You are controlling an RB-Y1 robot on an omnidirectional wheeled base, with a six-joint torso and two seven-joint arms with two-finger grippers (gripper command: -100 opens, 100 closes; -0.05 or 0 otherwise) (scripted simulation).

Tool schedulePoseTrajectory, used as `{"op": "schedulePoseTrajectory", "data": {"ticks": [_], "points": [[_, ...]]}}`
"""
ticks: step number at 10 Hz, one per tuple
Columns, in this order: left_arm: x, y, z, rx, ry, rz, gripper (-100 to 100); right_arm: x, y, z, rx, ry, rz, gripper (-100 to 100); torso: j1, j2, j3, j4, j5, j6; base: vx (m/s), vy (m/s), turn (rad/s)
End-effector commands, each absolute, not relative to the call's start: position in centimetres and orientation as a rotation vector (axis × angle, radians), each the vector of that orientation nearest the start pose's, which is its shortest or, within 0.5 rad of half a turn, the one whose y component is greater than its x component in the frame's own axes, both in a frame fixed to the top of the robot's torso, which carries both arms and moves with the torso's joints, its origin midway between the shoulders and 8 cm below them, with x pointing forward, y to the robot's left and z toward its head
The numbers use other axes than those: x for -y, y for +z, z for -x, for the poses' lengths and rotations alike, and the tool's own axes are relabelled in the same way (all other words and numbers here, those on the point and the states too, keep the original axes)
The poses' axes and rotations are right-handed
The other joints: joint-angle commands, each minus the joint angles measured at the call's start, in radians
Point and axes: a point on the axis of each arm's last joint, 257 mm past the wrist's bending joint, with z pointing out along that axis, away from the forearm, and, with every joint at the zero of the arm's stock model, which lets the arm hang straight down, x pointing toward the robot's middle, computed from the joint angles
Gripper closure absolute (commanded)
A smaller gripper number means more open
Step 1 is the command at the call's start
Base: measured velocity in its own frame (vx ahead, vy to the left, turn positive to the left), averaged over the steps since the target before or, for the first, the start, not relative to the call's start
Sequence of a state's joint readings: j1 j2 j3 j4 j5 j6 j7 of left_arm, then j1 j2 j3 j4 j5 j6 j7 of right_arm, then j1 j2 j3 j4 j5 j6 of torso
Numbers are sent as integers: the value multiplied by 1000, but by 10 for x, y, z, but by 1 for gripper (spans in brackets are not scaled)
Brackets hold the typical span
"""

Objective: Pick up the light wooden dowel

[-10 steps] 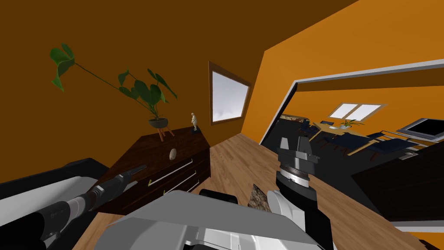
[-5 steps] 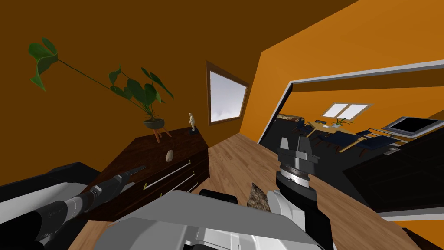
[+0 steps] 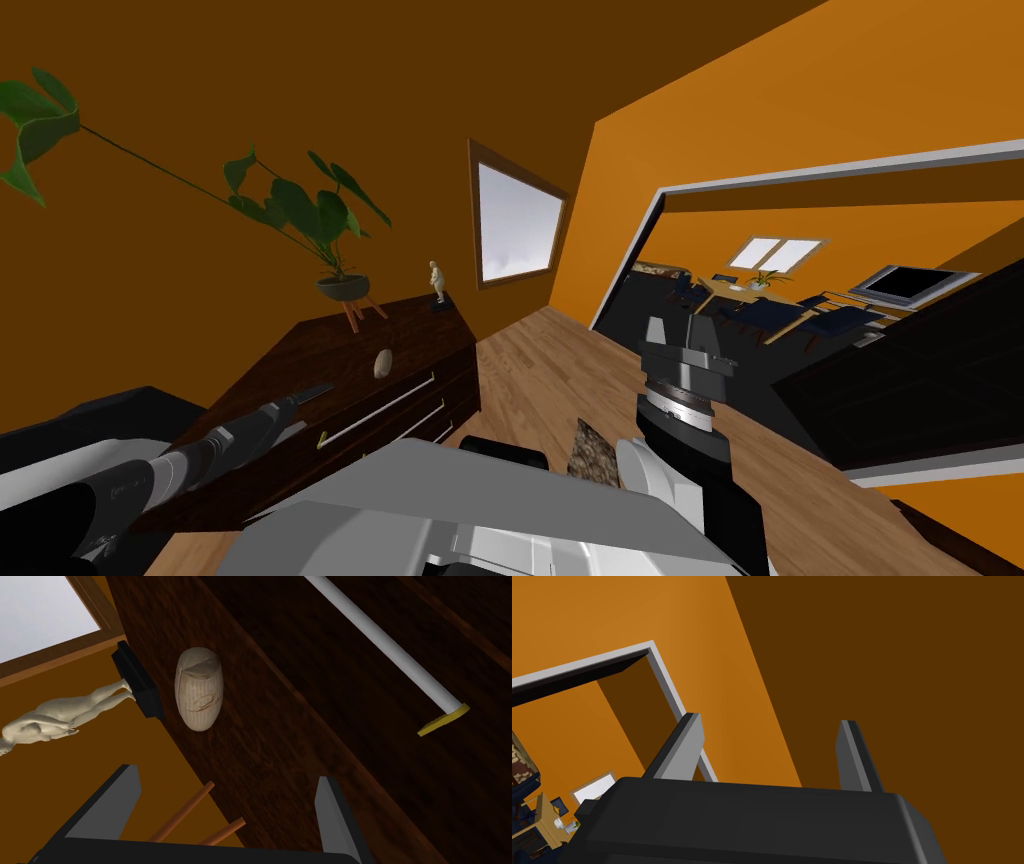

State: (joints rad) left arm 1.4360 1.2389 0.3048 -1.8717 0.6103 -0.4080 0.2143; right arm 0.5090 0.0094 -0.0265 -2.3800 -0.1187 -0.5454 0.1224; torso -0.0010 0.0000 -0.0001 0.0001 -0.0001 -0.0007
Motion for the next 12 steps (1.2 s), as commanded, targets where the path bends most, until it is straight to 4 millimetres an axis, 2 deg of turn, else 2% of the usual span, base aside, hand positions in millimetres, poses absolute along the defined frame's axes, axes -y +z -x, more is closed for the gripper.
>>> {"op": "schedulePoseTrajectory", "data": {"ticks": [1, 2, 3, 6, 8, 11, 12], "points": [[-545, -256, -164, -1858, -623, 1339, -100, 297, 73, -308, -465, 1260, -581, 0, 0, 0, 0, 0, 0, 0, -17, -10, 43], [-545, -256, -164, -1858, -623, 1339, -100, 298, 73, -308, -465, 1260, -581, 0, 0, 2, 1, 1, 0, -1, -10, -7, 26], [-554, -259, -160, -1889, -589, 1343, -100, 297, 73, -308, -465, 1260, -581, 0, 0, 3, 2, 1, 0, 0, 28, -9, -127], [-554, -259, -160, -1889, -589, 1343, -100, 298, 73, -308, -465, 1260, -581, 0, 0, 2, 1, 1, 0, -1, 5, -8, -41], [-570, -263, -155, -1948, -523, 1348, -100, 297, 73, -308, -465, 1260, -581, 0, 0, 1, 1, 0, 0, 0, 36, -13, -183], [-570, -263, -155, -1948, -523, 1348, -100, 298, 73, -308, -465, 1260, -581, 0, -1, 2, 1, 1, 0, -1, -1, -10, -26], [-577, -265, -153, -1975, -492, 1348, -100, 298, 73, -308, -465, 1260, -581, 0, -1, 3, 2, 1, 0, -1, 30, -8, -151]]}}
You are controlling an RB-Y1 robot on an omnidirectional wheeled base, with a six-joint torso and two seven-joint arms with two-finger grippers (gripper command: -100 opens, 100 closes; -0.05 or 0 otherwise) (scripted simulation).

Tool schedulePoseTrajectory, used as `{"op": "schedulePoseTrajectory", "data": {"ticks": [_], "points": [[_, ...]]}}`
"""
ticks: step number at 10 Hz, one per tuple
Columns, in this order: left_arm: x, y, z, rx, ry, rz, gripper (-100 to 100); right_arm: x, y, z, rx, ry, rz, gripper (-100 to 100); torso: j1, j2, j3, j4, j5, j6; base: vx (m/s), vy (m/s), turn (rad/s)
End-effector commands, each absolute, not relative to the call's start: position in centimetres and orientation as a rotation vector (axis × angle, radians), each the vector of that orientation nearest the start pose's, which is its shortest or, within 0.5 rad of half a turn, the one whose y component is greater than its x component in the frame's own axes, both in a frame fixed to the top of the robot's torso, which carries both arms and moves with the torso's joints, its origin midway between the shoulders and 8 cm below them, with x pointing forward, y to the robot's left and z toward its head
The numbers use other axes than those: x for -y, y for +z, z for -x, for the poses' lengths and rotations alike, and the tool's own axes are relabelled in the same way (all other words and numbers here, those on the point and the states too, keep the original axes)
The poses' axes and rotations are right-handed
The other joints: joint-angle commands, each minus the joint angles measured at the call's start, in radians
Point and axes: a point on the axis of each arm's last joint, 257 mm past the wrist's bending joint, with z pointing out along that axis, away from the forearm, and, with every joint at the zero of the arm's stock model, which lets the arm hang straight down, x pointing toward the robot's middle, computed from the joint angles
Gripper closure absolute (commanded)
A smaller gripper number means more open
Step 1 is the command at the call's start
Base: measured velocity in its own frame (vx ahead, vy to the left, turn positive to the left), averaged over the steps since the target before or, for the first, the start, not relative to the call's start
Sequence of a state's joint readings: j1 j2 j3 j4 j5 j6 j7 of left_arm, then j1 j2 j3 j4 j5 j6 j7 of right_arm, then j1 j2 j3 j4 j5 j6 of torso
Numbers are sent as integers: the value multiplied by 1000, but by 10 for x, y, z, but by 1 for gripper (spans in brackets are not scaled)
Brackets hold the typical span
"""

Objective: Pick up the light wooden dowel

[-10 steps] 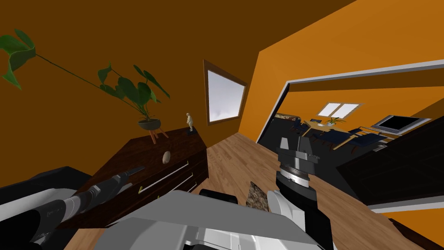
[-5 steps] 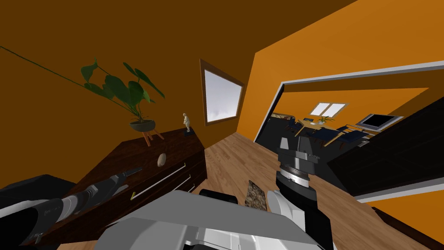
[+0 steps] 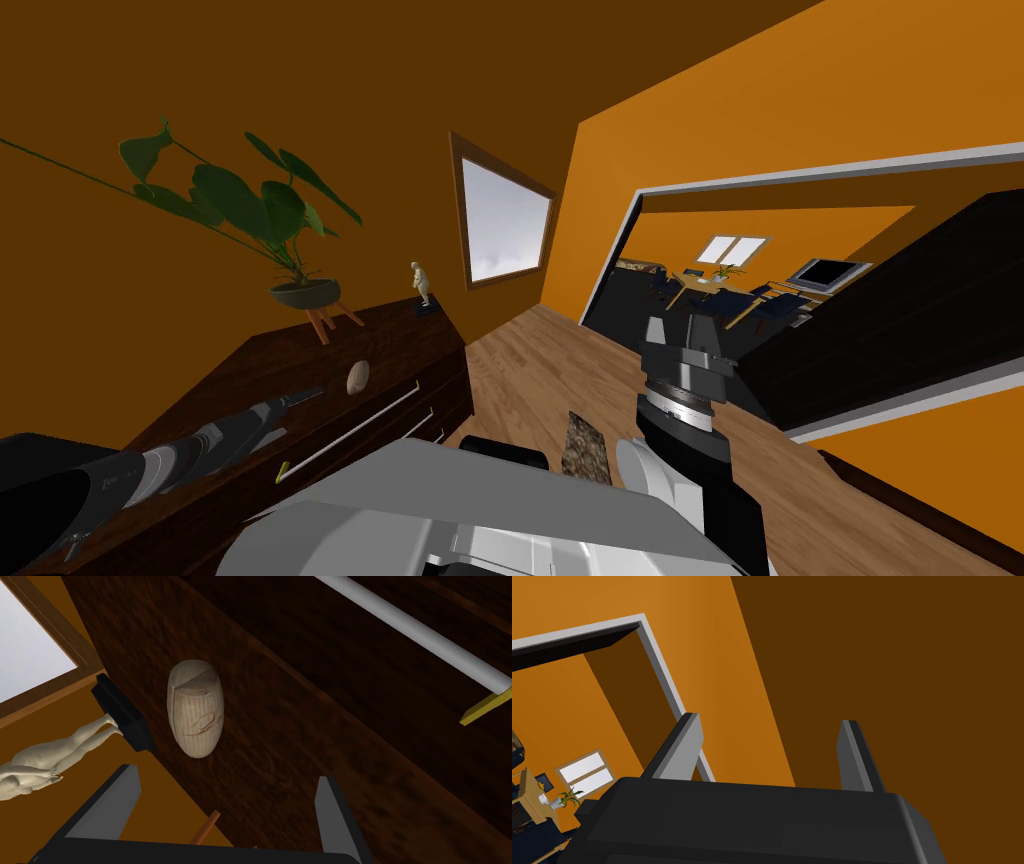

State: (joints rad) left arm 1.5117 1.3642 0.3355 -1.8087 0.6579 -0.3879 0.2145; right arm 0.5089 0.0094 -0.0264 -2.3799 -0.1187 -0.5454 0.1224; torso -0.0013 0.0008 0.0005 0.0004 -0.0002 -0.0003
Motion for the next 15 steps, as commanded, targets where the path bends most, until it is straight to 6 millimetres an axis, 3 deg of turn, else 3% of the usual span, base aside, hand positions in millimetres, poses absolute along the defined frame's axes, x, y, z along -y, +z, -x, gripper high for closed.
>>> {"op": "schedulePoseTrajectory", "data": {"ticks": [1, 4, 15], "points": [[-583, -267, -151, -2000, -463, 1347, -100, 297, 73, -308, -465, 1260, -581, 0, 0, 0, 0, 0, 0, 0, 52, 0, -216], [-583, -267, -151, -2000, -463, 1347, -100, 298, 73, -308, -465, 1260, -581, 0, 0, 1, 1, 0, 0, -1, -3, -7, -18], [-611, -275, -148, -2123, -328, 1328, -100, 298, 73, -308, -465, 1260, -581, 0, 0, 1, 0, 0, 0, -1, 10, -4, -87]]}}
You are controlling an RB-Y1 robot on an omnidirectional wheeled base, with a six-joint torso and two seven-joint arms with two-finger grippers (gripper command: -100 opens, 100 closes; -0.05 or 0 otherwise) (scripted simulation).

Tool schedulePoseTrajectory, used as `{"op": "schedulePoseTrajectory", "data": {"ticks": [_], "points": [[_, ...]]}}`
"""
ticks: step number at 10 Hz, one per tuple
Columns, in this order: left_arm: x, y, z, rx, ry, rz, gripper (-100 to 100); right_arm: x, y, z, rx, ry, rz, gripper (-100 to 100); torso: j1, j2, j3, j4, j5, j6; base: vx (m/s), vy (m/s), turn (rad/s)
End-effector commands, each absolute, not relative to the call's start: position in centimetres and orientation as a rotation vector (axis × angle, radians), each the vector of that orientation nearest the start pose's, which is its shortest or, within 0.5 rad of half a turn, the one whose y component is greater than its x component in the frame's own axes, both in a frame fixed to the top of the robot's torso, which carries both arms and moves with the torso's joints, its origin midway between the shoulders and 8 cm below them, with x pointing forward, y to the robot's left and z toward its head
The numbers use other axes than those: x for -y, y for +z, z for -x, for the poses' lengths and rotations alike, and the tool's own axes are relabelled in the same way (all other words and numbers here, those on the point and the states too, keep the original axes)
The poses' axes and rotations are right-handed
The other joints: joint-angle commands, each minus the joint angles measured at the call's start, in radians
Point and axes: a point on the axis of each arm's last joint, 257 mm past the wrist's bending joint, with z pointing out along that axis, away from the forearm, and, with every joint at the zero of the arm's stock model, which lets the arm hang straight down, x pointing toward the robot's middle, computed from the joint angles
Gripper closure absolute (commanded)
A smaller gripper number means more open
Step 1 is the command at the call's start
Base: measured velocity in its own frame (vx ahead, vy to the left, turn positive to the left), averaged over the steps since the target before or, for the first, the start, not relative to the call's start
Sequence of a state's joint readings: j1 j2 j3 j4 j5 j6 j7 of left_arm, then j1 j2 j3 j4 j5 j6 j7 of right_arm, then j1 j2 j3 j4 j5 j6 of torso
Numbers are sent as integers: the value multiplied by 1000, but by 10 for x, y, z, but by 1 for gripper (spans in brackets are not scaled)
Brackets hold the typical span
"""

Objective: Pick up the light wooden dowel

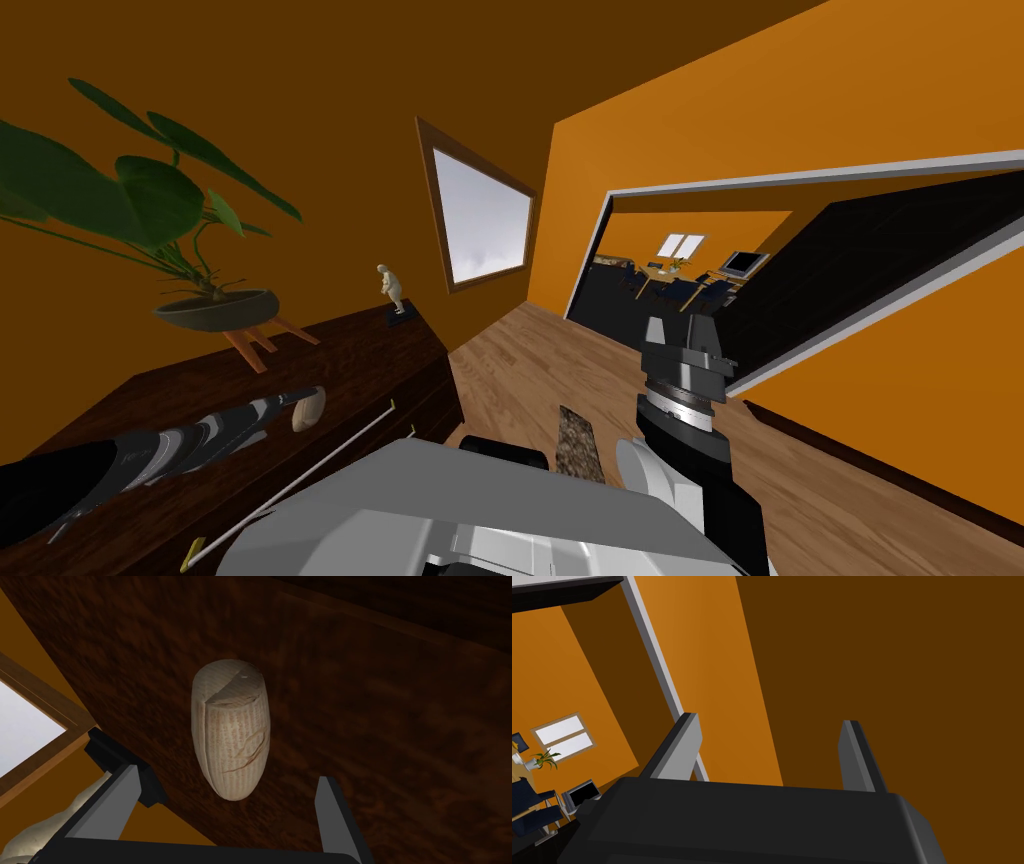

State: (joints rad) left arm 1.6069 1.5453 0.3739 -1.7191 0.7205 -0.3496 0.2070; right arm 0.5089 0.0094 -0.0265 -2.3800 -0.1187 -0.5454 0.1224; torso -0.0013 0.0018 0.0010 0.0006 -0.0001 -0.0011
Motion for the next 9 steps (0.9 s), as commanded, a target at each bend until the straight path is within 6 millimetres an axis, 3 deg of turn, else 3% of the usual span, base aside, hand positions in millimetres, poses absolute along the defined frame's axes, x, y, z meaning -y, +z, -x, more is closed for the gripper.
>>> {"op": "schedulePoseTrajectory", "data": {"ticks": [1, 2, 3, 4, 9], "points": [[-613, -276, -148, -2129, -322, 1327, -100, 298, 73, -308, -465, 1260, -581, 0, 0, 0, 0, 0, 0, 0, 1, -4, -77], [-611, -275, -148, -2124, -327, 1328, -100, 298, 73, -308, -465, 1260, -581, 0, 0, 0, 0, 0, 0, 0, 1, 2, -12], [-612, -275, -149, -2125, -326, 1327, 0, 298, 73, -308, -465, 1260, -581, 0, 0, 1, 0, 0, 0, -1, 0, 0, 0], [-611, -281, -142, -2122, -322, 1332, -100, 298, 73, -308, -465, 1260, -581, 0, 0, 1, 1, 0, 0, 0, 21, 5, -62], [-606, -295, -128, -2119, -319, 1344, -100, 298, 73, -308, -465, 1260, -581, 0, 1, 0, 0, 0, 0, 0, 18, 7, -47]]}}
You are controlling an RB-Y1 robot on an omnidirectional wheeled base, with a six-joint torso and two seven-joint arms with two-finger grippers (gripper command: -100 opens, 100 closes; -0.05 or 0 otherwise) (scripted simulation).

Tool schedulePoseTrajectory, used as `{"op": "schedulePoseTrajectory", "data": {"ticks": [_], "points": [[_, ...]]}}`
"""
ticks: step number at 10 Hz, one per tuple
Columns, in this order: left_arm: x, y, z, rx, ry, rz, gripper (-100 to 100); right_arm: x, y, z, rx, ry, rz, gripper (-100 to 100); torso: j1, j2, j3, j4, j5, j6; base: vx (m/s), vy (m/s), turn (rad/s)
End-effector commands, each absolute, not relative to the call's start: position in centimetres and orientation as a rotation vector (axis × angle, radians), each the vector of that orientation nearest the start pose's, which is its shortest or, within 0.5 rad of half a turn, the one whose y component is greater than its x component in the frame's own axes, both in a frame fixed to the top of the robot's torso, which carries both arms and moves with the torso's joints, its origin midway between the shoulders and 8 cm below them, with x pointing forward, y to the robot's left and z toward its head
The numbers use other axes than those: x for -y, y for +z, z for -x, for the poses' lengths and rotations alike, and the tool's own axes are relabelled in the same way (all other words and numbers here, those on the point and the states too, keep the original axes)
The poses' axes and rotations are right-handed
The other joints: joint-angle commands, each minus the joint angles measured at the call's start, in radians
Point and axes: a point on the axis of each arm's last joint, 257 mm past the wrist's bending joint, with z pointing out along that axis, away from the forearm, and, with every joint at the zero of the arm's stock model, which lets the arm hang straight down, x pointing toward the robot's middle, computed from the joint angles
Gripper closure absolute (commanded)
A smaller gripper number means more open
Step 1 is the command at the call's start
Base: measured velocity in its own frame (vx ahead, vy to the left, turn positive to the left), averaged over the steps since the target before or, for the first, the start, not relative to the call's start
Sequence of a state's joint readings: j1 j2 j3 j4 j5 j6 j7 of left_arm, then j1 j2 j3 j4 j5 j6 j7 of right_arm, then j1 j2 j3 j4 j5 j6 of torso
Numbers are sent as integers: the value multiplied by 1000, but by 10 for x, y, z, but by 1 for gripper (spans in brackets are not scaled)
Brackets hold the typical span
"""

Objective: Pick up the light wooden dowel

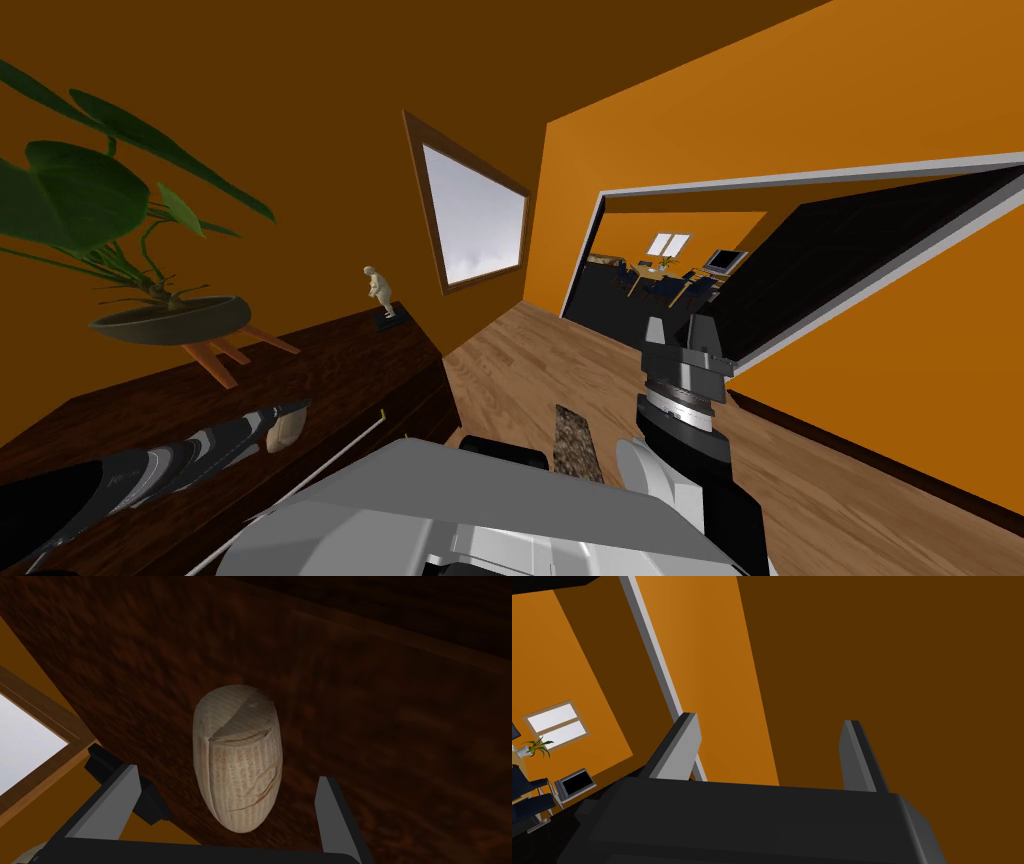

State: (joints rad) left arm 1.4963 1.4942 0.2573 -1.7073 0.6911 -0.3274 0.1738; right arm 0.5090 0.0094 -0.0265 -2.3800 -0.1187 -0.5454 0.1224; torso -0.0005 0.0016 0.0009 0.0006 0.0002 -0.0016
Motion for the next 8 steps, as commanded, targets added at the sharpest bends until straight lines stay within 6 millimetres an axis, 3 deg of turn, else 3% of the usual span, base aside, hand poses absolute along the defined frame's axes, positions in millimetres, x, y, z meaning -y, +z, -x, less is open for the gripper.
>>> {"op": "schedulePoseTrajectory", "data": {"ticks": [1, 2, 6, 7, 8], "points": [[-607, -293, -131, -2119, -320, 1342, -100, 298, 73, -308, -465, 1260, -581, 0, 0, 0, 0, 0, 0, 0, 3, 4, -16], [-606, -293, -130, -2120, -319, 1342, 100, 298, 73, -308, -465, 1260, -581, 0, 0, 1, 0, 0, 0, 0, 0, 0, 0], [-606, -293, -131, -2119, -319, 1342, 100, 298, 73, -308, -465, 1260, -581, 0, -1, 1, 1, 0, 0, 0, 0, 0, 0], [-606, -293, -131, -2120, -319, 1342, 0, 298, 73, -308, -465, 1260, -581, 0, -1, 1, 1, 0, -1, 0, 0, 0, 0], [-609, -287, -136, -2121, -319, 1337, 100, 298, 73, -308, -465, 1260, -581, 0, -1, 1, 1, 0, -1, 0, 12, 12, 121]]}}
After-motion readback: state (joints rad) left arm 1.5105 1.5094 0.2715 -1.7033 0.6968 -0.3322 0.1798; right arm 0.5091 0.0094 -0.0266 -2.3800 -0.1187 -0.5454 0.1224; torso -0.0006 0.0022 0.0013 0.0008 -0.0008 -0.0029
